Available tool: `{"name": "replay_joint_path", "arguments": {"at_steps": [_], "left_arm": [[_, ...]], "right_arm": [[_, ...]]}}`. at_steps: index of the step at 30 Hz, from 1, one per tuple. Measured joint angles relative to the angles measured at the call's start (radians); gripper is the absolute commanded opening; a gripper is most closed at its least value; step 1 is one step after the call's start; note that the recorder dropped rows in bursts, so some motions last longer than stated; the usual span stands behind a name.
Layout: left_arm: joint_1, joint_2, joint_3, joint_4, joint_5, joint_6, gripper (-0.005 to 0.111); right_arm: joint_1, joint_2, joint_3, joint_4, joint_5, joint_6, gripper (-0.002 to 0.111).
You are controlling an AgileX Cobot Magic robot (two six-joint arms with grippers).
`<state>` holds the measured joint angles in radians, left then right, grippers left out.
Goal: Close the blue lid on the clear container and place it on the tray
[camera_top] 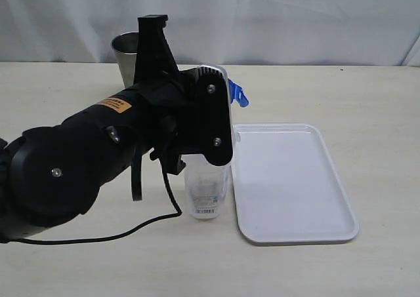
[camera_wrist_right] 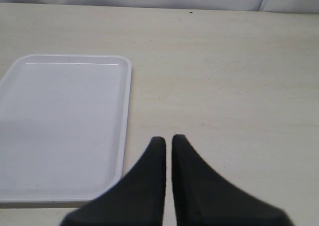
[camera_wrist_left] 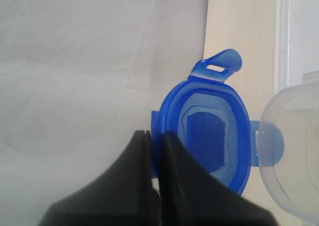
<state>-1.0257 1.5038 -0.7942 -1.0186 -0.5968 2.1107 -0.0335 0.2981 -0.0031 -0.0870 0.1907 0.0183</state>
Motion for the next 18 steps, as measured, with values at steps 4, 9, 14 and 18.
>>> {"name": "replay_joint_path", "arguments": {"at_steps": [4,9,14,18], "left_arm": [[-0.033,0.000,0.000,-0.005,-0.014,0.000,0.000],[-0.038,0.000,0.000,-0.007,-0.016,0.000,0.000],[-0.038,0.000,0.000,-0.014,-0.018,0.000,0.000],[-0.038,0.000,0.000,-0.042,-0.017,0.000,0.000]], "right_arm": [[0.000,0.000,0.000,0.000,0.000,0.000,0.005],[0.000,0.000,0.000,0.000,0.000,0.000,0.005],[0.000,0.000,0.000,0.000,0.000,0.000,0.005],[0.000,0.000,0.000,0.000,0.000,0.000,0.005]]}}
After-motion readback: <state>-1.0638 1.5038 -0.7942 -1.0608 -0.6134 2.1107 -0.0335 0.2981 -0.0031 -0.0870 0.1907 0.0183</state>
